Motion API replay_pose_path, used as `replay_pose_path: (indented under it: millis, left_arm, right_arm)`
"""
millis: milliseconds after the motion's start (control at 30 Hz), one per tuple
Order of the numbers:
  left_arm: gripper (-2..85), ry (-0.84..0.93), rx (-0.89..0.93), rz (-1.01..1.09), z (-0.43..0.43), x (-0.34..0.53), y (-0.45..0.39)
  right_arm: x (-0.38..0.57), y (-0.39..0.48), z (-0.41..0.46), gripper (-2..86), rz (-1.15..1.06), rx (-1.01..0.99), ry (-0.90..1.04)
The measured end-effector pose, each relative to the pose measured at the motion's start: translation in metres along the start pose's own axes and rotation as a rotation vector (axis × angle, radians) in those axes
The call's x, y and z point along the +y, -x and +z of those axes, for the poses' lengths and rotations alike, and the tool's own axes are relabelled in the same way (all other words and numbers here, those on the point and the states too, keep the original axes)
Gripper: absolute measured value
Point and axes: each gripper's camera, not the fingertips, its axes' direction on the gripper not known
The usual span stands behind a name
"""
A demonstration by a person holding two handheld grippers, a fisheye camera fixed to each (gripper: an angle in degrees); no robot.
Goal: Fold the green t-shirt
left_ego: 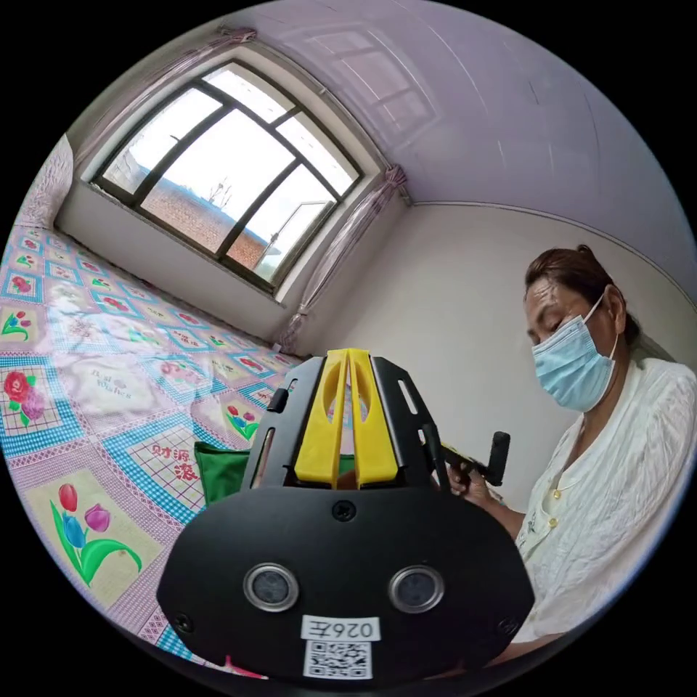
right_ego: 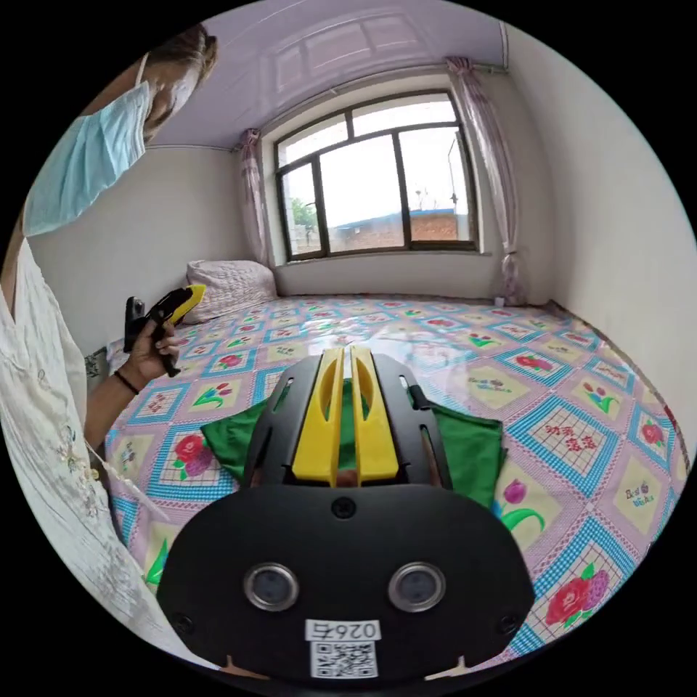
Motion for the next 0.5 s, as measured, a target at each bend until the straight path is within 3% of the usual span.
replay_pose_path:
  millis: [67,267,500]
  left_arm:
    - [-1.0,0.004,-0.005,0.038,-0.019,-0.002,-0.024]
    - [-0.9,0.089,-0.307,0.153,-0.080,0.019,-0.098]
    - [-0.8,0.136,-0.356,0.005,-0.158,0.063,-0.100]
  right_arm:
    - [0.012,0.043,0.023,-0.5,-0.039,-0.118,0.060]
    - [0.071,0.212,0.120,3.8,-0.274,-0.212,0.324]
    - [0.134,0.352,0.207,8.4,-0.599,0.028,0.426]
